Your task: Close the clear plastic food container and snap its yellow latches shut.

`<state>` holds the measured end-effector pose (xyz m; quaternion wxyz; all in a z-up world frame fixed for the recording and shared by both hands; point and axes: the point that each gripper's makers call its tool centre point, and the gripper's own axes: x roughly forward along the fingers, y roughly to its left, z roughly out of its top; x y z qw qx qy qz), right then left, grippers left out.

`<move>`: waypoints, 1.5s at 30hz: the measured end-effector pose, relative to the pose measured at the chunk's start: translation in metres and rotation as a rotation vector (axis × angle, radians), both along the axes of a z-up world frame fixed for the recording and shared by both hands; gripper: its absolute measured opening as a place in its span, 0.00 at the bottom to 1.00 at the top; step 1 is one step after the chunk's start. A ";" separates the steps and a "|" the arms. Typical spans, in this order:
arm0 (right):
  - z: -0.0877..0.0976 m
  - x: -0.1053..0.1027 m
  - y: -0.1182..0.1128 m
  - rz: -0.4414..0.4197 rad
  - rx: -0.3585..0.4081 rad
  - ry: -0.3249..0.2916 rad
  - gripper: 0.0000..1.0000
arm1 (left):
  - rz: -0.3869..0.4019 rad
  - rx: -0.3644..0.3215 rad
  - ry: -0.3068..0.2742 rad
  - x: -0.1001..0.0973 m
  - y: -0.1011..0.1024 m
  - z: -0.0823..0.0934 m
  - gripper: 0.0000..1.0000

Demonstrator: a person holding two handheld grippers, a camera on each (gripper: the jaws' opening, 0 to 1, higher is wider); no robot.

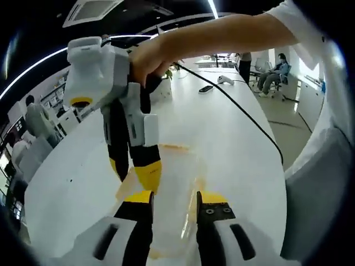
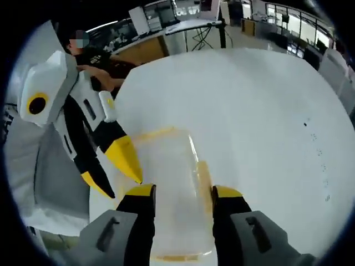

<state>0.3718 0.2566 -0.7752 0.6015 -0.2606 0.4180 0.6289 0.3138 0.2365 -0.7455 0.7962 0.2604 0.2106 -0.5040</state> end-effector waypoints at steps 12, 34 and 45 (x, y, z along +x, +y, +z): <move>0.000 -0.001 -0.001 0.023 -0.057 -0.008 0.36 | -0.053 0.134 -0.035 -0.005 -0.012 -0.023 0.20; -0.002 -0.005 0.001 0.030 -0.195 -0.021 0.35 | -0.104 0.304 -0.098 -0.008 -0.011 -0.028 0.19; -0.004 -0.002 0.003 0.027 -0.257 -0.010 0.35 | -0.093 0.332 -0.111 -0.009 -0.012 -0.029 0.17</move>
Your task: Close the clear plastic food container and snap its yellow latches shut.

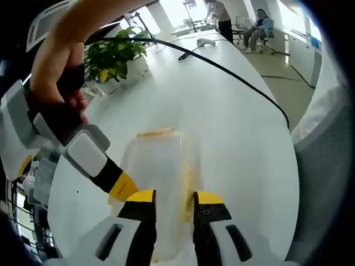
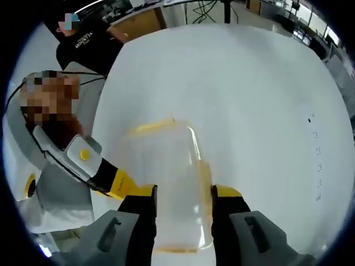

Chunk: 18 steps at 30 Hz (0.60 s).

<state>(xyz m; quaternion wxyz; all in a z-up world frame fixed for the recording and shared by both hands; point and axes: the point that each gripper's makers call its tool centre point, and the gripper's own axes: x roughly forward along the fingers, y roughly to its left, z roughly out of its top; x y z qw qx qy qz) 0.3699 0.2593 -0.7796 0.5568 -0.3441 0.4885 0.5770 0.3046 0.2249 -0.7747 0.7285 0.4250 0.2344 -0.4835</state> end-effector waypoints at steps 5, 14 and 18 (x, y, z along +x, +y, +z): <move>0.000 0.001 -0.001 0.001 -0.016 -0.002 0.34 | -0.004 0.012 -0.018 0.000 -0.001 -0.001 0.16; -0.002 0.001 -0.001 0.013 -0.092 0.007 0.34 | 0.002 0.021 -0.022 0.000 -0.001 -0.001 0.15; -0.002 0.000 -0.003 0.016 -0.104 0.011 0.34 | 0.002 0.021 -0.025 -0.001 0.000 -0.001 0.14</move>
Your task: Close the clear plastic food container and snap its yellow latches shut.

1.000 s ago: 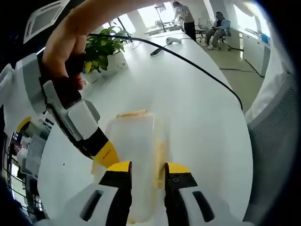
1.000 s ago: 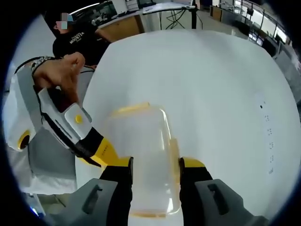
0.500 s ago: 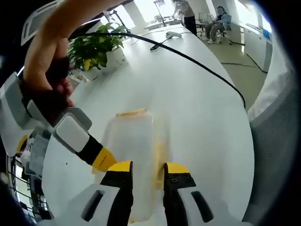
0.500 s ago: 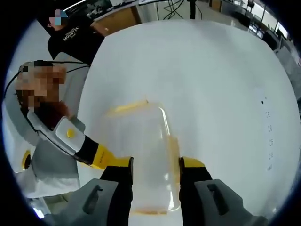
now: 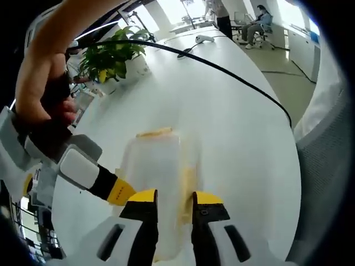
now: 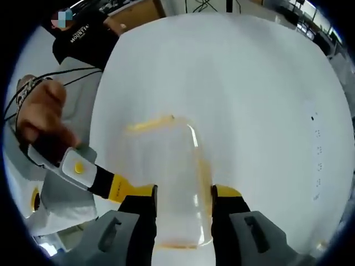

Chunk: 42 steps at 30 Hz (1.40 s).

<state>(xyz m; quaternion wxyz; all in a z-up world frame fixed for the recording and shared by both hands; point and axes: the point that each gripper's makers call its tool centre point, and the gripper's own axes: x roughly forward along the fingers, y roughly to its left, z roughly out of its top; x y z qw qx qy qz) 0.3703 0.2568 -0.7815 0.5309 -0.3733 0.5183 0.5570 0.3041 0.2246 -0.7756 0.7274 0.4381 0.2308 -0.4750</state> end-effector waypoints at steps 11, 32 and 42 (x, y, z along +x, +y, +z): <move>-0.004 -0.002 -0.002 -0.013 -0.006 0.024 0.34 | -0.020 0.005 -0.019 0.000 -0.003 0.001 0.13; -0.001 0.002 -0.001 -0.036 0.056 0.141 0.27 | -0.053 0.019 -0.030 0.001 -0.001 0.001 0.13; 0.000 -0.007 -0.010 0.229 0.142 0.132 0.38 | -0.042 0.010 -0.038 0.000 -0.001 0.001 0.14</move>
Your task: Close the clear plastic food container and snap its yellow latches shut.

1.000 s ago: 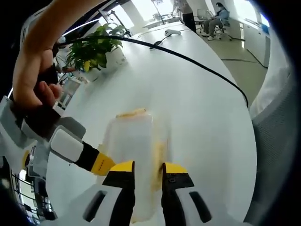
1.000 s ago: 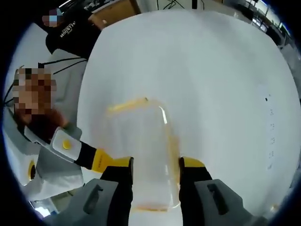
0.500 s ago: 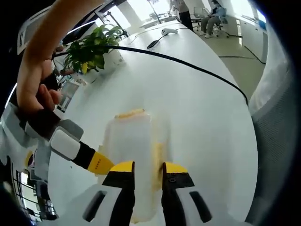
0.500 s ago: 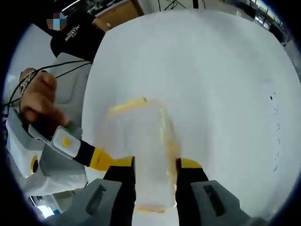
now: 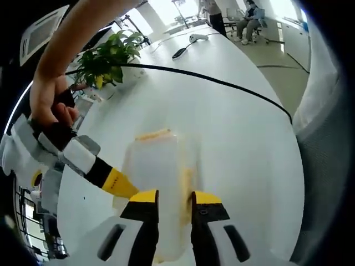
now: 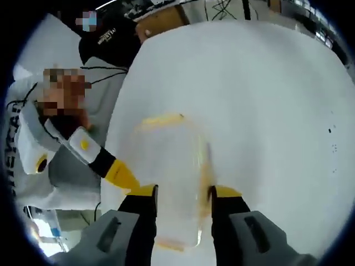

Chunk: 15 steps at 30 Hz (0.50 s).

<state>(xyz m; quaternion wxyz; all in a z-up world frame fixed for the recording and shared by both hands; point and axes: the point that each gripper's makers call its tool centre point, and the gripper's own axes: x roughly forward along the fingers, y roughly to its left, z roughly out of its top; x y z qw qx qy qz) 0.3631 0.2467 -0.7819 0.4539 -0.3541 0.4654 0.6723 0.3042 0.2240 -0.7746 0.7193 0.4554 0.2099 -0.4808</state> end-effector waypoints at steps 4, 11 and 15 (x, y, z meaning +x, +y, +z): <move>-0.001 -0.011 -0.003 0.043 0.020 -0.024 0.45 | 0.009 -0.008 -0.013 0.000 0.001 -0.001 0.14; -0.004 -0.013 0.000 0.047 -0.013 -0.018 0.43 | -0.003 -0.012 -0.025 -0.001 0.002 -0.002 0.14; -0.007 -0.009 0.000 0.071 -0.069 -0.002 0.41 | -0.007 0.013 -0.049 -0.003 0.000 -0.004 0.14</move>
